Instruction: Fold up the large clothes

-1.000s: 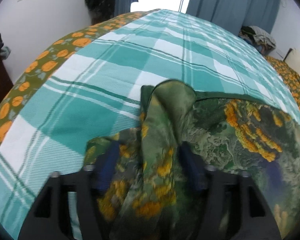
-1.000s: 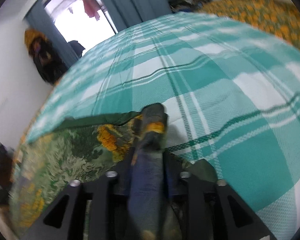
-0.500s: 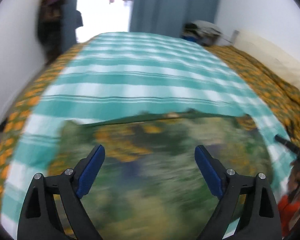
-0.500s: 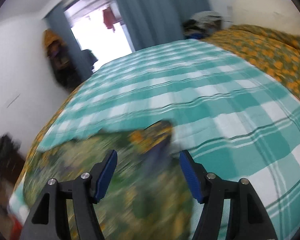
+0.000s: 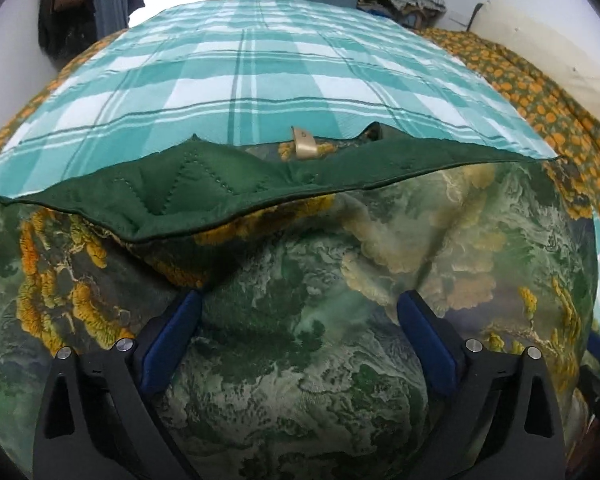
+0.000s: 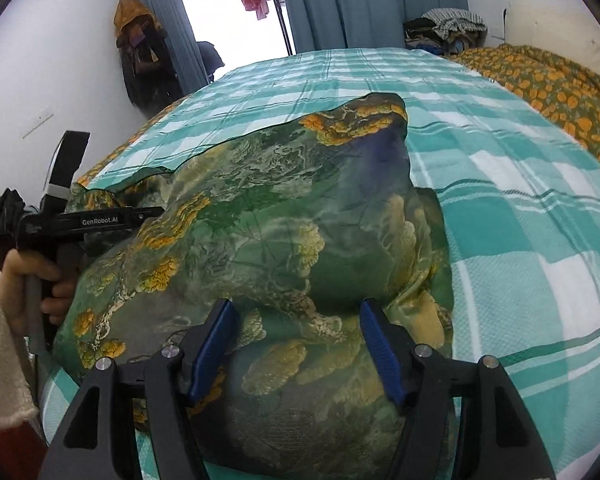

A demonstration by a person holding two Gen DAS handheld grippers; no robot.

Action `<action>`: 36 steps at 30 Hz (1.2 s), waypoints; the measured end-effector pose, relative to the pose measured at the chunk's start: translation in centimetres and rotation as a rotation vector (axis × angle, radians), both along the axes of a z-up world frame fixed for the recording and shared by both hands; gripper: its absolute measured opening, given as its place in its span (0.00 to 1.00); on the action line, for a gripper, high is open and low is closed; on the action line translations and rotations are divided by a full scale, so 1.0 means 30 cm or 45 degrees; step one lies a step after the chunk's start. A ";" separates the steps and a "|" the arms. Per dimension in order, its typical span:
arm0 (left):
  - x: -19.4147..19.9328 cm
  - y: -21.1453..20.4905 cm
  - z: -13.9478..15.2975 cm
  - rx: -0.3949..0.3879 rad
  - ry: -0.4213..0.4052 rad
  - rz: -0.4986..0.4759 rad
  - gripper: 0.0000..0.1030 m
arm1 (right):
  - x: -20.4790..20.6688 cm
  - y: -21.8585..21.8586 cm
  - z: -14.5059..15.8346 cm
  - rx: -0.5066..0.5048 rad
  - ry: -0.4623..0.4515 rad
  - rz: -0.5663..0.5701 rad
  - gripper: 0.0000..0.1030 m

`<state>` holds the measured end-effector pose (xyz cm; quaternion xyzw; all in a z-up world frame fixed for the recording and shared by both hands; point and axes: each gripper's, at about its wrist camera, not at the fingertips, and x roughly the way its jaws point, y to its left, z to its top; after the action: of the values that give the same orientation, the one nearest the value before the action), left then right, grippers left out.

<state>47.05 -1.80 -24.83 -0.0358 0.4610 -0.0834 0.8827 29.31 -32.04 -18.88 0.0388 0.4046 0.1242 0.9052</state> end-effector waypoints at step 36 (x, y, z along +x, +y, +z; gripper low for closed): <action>-0.274 -0.021 0.060 0.110 -0.081 -0.112 0.99 | 0.006 0.007 -0.009 -0.016 -0.009 0.024 0.65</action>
<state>38.83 -2.43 -23.04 0.0251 0.4371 -0.1032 0.8931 29.48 -31.82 -19.13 0.0289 0.4026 0.1304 0.9056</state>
